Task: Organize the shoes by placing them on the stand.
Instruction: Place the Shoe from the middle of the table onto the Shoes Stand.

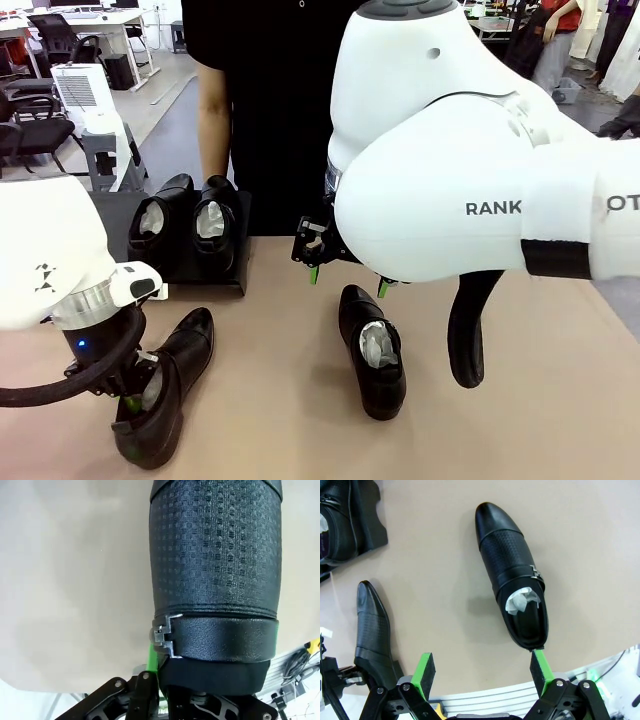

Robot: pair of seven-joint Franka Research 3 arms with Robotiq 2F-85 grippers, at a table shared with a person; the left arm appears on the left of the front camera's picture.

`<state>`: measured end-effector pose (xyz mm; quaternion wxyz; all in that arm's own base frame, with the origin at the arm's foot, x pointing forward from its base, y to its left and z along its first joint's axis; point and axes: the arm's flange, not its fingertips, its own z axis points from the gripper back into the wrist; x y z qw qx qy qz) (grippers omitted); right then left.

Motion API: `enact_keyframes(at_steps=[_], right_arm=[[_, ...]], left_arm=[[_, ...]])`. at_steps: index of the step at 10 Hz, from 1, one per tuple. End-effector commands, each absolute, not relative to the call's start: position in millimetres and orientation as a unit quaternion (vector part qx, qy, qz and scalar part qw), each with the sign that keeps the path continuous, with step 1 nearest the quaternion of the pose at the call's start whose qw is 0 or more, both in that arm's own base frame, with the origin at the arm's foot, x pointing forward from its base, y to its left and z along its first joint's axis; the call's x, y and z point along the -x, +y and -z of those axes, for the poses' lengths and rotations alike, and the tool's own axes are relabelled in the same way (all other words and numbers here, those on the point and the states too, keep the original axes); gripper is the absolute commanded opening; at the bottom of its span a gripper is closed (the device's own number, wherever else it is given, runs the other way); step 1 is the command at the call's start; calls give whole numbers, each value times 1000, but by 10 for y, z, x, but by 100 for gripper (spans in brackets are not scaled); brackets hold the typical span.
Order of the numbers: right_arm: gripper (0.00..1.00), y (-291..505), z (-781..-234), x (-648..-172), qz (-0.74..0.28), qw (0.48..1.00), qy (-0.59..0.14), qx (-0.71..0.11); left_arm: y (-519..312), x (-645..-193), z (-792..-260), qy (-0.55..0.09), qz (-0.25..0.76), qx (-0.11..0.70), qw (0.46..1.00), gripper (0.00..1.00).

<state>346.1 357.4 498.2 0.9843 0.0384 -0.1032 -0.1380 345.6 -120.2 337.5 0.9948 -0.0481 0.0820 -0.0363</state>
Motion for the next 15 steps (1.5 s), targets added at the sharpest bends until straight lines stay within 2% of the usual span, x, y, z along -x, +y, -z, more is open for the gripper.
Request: enact_keyframes(at_steps=[1, 4, 6, 7, 9, 10, 14, 15], right_arm=[[100, 3575, -5023, -3497, 131, 985, -105, -32], [100, 3575, -5023, -3497, 131, 985, -105, -32], [100, 3575, -5023, -3497, 131, 985, -105, -32], [100, 3575, -5023, -3497, 131, 985, -105, -32], [100, 3575, -5023, -3497, 131, 985, -105, -32], [100, 3575, -5023, -3497, 131, 985, -105, -32], [100, 3575, -5023, -3497, 131, 985, -105, -32], [100, 3575, -5023, -3497, 131, 985, -105, -32]], left_arm=[[-1022, -2947, -3129, 80, 45, 47, 995, 0], [-1063, -2964, -3351, 88, 49, 69, 993, 0], [-1075, -2960, -4007, 95, 112, 106, 983, 0], [-1036, -2940, -4300, 122, 135, 114, 977, 0], [-926, -2895, -4787, 132, 163, 119, 970, 0], [-821, -2900, -4963, 131, 174, 92, 972, 0], [-94, -3211, -5534, -31, 94, -29, 995, 0], [34, -3303, -5620, -49, 92, -34, 994, 0]])
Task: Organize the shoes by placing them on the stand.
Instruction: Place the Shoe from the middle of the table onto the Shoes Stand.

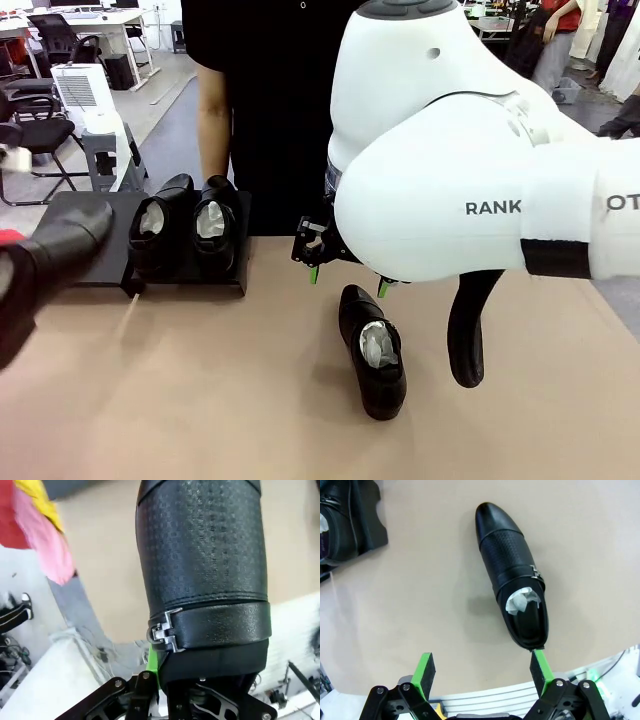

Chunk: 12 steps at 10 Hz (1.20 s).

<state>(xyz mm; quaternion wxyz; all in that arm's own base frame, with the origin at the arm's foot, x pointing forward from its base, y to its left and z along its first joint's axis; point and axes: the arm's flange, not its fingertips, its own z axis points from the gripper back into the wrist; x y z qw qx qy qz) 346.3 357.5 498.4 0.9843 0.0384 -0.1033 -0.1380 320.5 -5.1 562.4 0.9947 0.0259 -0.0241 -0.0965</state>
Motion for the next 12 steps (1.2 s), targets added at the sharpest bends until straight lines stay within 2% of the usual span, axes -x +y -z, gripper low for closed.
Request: enact_keyframes(at_steps=[1, 2, 3, 6, 9, 12], right_arm=[[100, 3575, -5023, -3497, 131, 985, -105, -32], [100, 3575, -5023, -3497, 131, 985, -105, -32], [100, 3575, -5023, -3497, 131, 985, -105, -32], [100, 3575, -5023, -3497, 131, 985, -105, -32], [100, 3575, -5023, -3497, 131, 985, -105, -32], [100, 3575, -5023, -3497, 131, 985, -105, -32]], left_arm=[[107, -3371, -5729, -77, 90, -25, 993, 0], [103, -3434, -5815, -115, 12, -6, 993, 0], [94, -3299, -5705, -56, 85, -32, 994, 0], [134, -3370, -5714, -72, 63, -25, 995, 0], [589, -3997, -5912, -108, 110, -64, 986, 0], [1124, -4631, -5752, -125, 119, -69, 983, 0]])
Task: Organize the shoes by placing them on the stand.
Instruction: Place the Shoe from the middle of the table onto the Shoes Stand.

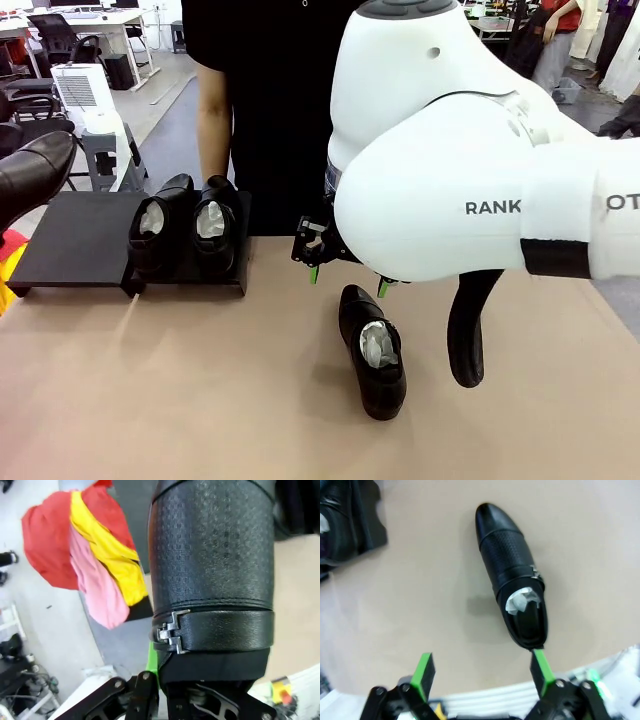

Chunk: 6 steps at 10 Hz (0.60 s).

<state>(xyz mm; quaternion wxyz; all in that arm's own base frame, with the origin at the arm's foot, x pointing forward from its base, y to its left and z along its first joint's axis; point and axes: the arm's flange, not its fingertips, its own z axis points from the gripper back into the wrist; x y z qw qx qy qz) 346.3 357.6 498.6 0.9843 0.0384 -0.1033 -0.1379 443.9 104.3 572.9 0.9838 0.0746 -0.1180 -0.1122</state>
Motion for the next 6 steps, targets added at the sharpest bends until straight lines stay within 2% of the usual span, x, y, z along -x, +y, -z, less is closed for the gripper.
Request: enact_keyframes(at_steps=[1, 5, 6], right_arm=[[100, 3575, -5023, -3497, 131, 985, -105, -32], [100, 3575, -5023, -3497, 131, 985, -105, -32], [100, 3575, -5023, -3497, 131, 985, -105, -32]], left_arm=[[1261, -4854, -5671, -135, 121, -61, 982, 0], [1405, -5541, -5256, -162, 101, -47, 980, 0], [1357, -5299, -5268, -139, 110, -71, 982, 0]])
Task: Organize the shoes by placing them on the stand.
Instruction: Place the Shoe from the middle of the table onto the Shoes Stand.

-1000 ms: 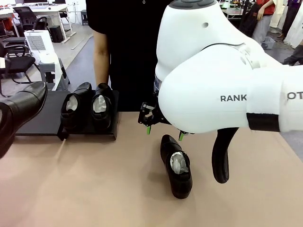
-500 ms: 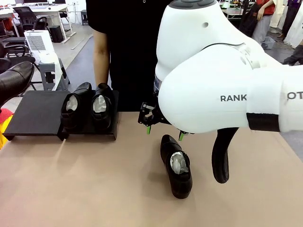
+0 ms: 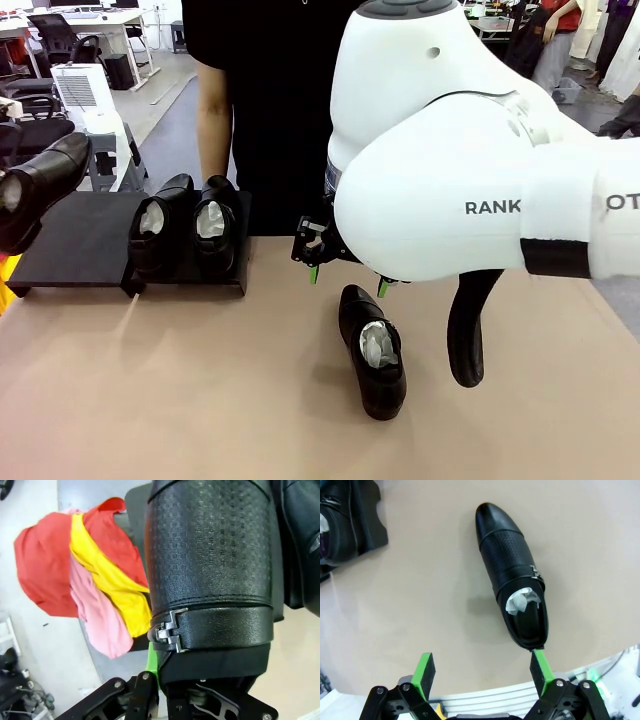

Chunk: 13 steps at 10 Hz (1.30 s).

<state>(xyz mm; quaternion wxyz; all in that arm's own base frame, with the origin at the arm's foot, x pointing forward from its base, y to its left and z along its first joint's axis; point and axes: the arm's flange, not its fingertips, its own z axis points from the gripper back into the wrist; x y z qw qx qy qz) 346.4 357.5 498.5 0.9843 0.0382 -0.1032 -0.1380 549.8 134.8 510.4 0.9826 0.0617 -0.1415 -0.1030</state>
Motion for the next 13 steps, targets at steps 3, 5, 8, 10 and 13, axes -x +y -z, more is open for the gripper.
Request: enact_keyframes(at_steps=[3, 5, 8, 10, 13], right_arm=[[100, 3575, -5023, -3497, 131, 985, -105, -32], [100, 3575, -5023, -3497, 131, 985, -105, -32], [100, 3575, -5023, -3497, 131, 985, -105, -32], [100, 3575, -5023, -3497, 131, 985, -105, -32], [100, 3575, -5023, -3497, 131, 985, -105, -32]], left_arm=[[1344, -5459, -5125, -138, 104, -63, 983, 0], [1389, -5619, -5008, -169, 69, -41, 982, 0], [1485, -5795, -4871, -216, 10, -28, 976, 0], [1536, -5833, -4781, -212, -8, -38, 976, 0], [1580, -5825, -4696, -196, -25, -9, 980, 0]])
